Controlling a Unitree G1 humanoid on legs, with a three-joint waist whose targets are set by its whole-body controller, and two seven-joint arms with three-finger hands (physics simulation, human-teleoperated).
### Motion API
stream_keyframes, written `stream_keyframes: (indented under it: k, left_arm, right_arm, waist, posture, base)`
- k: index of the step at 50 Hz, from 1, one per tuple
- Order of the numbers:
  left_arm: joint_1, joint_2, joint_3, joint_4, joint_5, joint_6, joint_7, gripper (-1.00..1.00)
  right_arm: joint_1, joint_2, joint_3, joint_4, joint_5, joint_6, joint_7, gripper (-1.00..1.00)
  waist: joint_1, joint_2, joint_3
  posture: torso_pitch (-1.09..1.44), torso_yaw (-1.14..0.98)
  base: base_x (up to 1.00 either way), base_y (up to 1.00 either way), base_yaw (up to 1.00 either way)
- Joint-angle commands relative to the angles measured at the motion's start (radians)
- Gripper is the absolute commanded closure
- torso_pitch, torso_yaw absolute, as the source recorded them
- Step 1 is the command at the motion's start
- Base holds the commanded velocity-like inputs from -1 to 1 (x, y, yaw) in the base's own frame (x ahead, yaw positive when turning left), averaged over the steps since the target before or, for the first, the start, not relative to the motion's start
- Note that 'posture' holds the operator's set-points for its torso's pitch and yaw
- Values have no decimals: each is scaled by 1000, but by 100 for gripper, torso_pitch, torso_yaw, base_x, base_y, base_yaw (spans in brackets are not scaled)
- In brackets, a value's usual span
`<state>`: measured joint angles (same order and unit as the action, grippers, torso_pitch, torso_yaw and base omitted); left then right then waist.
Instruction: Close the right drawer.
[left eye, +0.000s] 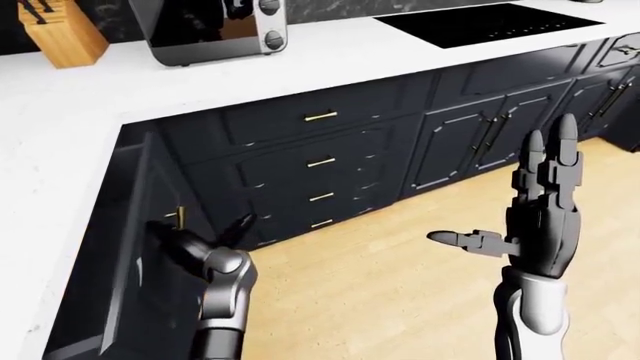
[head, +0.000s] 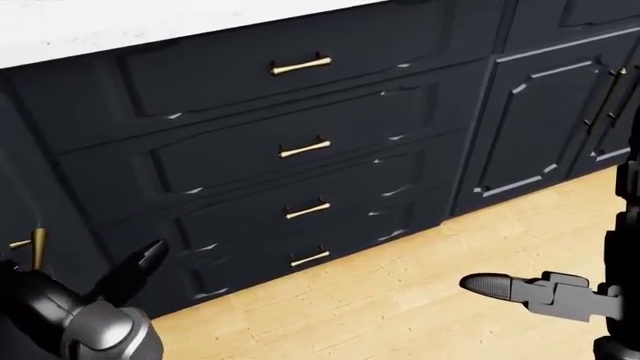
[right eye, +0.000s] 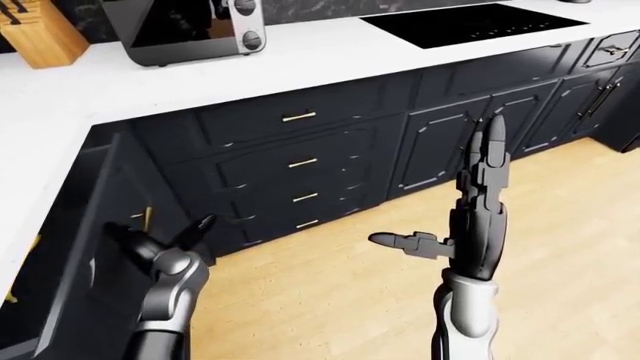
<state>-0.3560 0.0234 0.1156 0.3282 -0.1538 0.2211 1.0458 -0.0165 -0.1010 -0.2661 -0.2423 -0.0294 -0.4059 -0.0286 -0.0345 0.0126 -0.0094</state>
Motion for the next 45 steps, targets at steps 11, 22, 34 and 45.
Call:
stream_keyframes:
  k: [11,22,34,45]
  left_arm:
    - [-12,44,68,17,-50,-7,49,-100]
    - [-19,76,94,34,-87,-7,67,-100]
    - [-23,98,114,20,-106,12,85,-100]
    - [-21,124,140,19,-121,16,100,-100]
  right_arm:
    - [-21,-10,-3,-18,1,-36,-2,-100]
    - [-19,-9,-1,-28,-3,-25,1,-100]
    - [-22,-10,0,-12,-6,-36,0,-100]
    - [-23,-11,2,-14,-9,-30,0,-100]
  waist:
    - [7,-5,-12]
    - [3,0,-11]
    - [4,2,-11]
    - [4,5,-10]
  posture:
    - [0,0]
    - [0,0]
    - [0,0]
    - [0,0]
  base:
    - [0,0,0]
    - [0,0,0]
    - [0,0,0]
    - [0,0,0]
